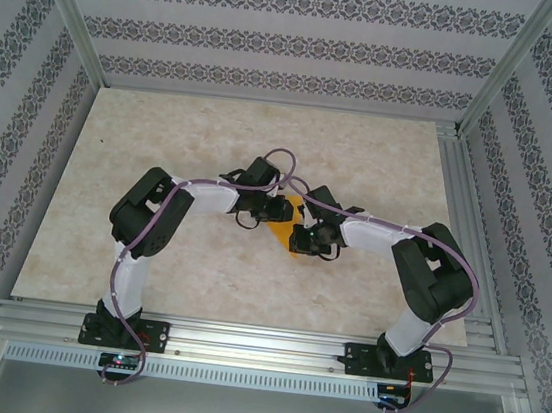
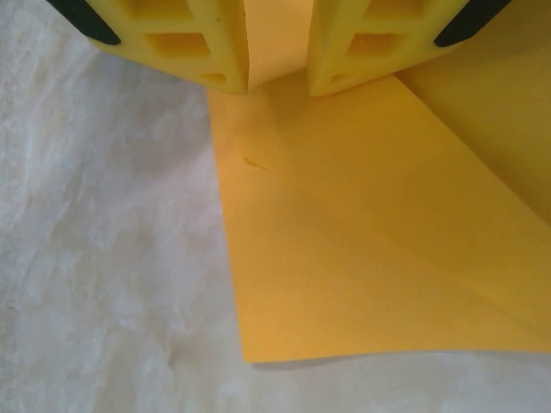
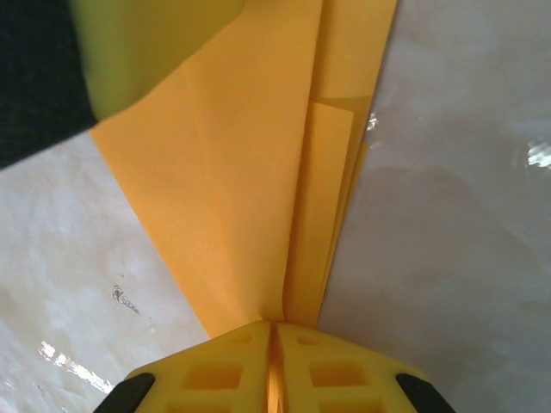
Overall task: Fold a paper plane with a square sheet of paper (fold left side to right side)
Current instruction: Fourth fold the wing at the center of the table.
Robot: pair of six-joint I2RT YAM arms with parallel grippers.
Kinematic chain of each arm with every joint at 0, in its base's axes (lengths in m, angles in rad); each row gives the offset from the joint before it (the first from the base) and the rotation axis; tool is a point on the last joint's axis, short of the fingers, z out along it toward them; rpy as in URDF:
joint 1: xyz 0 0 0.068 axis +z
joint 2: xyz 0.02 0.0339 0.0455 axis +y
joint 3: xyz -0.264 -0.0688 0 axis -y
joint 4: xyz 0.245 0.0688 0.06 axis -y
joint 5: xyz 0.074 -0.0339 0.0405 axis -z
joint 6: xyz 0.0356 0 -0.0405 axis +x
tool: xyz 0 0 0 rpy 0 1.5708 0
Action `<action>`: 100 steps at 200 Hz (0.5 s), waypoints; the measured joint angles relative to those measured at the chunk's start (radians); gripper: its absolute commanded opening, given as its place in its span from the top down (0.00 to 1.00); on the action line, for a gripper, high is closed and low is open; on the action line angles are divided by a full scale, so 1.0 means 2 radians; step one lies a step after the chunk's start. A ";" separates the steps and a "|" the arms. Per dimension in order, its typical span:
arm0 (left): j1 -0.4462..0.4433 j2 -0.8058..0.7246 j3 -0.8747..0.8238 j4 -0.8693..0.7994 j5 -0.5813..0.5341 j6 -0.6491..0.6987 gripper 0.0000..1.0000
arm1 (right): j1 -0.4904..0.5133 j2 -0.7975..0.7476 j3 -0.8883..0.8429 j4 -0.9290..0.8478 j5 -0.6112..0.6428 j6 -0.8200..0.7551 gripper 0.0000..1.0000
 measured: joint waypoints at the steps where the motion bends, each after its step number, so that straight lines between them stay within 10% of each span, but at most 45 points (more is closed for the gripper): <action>1: 0.000 0.000 0.000 0.000 0.000 0.000 0.73 | 0.000 0.000 0.000 0.000 0.000 0.000 0.88; 100: 0.000 0.001 0.001 0.000 -0.002 0.002 0.73 | 0.000 -0.085 -0.010 -0.030 -0.022 0.073 0.87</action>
